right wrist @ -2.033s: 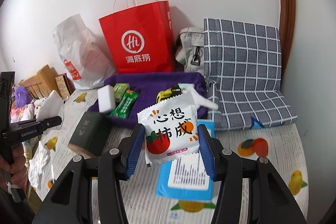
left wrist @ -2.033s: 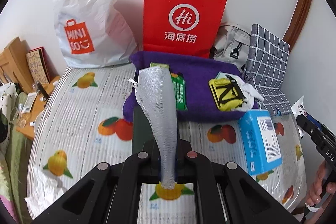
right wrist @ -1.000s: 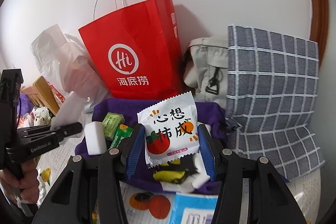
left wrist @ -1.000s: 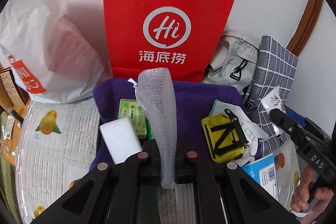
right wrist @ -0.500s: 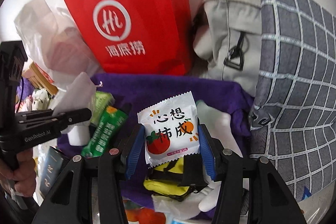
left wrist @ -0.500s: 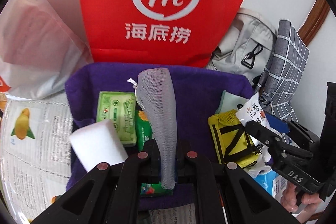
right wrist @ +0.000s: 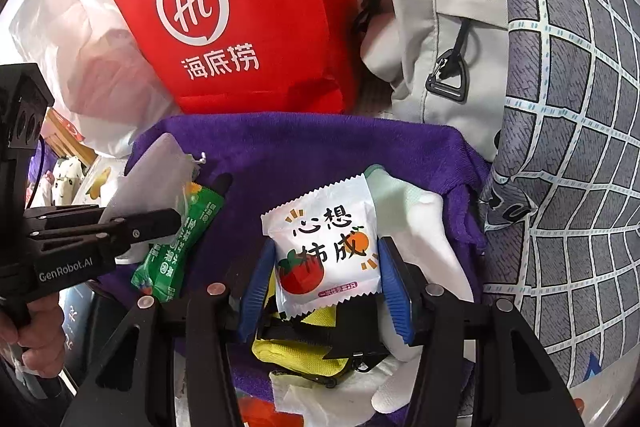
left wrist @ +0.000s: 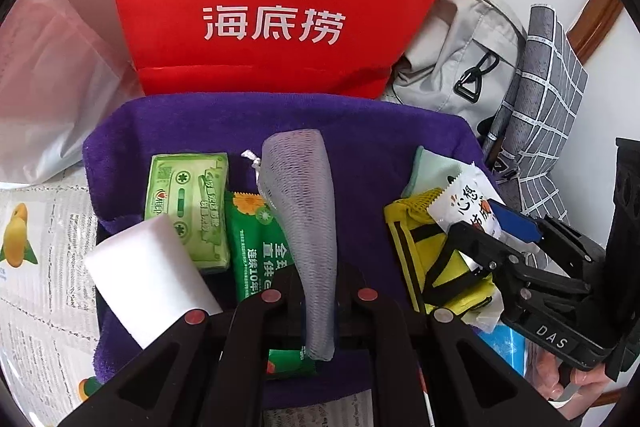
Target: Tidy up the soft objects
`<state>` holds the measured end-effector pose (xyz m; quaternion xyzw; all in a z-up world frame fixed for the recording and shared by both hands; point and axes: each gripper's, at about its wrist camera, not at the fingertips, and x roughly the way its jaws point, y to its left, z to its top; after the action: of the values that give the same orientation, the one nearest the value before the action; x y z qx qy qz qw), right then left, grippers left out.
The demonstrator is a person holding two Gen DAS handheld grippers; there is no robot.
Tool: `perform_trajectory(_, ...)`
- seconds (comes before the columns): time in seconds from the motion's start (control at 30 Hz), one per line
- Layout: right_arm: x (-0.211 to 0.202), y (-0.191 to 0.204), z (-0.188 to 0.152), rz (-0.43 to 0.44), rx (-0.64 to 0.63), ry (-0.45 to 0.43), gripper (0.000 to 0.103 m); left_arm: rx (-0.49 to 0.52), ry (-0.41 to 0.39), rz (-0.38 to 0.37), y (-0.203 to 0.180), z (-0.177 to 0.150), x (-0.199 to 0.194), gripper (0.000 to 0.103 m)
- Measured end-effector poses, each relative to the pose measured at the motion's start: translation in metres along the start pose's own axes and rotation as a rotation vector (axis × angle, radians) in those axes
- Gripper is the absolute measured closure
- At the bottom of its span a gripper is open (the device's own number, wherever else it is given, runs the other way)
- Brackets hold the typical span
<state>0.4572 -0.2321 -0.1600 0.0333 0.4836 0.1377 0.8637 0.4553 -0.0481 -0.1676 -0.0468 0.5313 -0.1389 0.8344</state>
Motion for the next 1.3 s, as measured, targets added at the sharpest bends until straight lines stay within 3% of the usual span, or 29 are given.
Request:
perform_trajectory(0.2, 0.007, 0.006, 0.001, 0.004, -0.024, 0.021, 0.041, -0.001, 0.002, -0.014, 0.000, 0.000, 0.000, 0.091)
perform_trajectory(0.4, 0.008, 0.014, 0.003, 0.007, -0.042, 0.014, 0.036, -0.007, -0.014, -0.025, 0.000, 0.001, -0.004, 0.072)
perform_trajectory(0.47, 0.004, 0.015, 0.003, 0.004, -0.046, 0.006, 0.036, -0.009, -0.018, -0.036, 0.001, 0.002, -0.007, 0.056)
perform_trajectory(0.6, -0.003, 0.013, 0.004, 0.000, -0.038, -0.011, 0.035, -0.010, -0.022, -0.042, 0.000, 0.002, -0.011, 0.053)
perform_trajectory(0.87, -0.015, 0.007, 0.006, -0.007, -0.028, -0.025, 0.035, 0.038, -0.027, 0.015, -0.011, 0.000, -0.016, 0.027)
perform_trajectory(0.97, -0.023, 0.008, 0.006, -0.021, -0.037, -0.039, 0.035, 0.049, -0.033, 0.033, -0.016, 0.000, -0.018, 0.026)
perform_trajectory(1.2, -0.044, 0.008, 0.004, -0.036, -0.036, -0.073, 0.035, 0.013, -0.019, -0.074, -0.022, -0.002, -0.033, 0.018)
perform_trajectory(1.3, -0.053, 0.008, 0.004, -0.040, -0.025, -0.084, 0.035, -0.002, -0.041, -0.065, -0.025, -0.006, -0.045, 0.017)
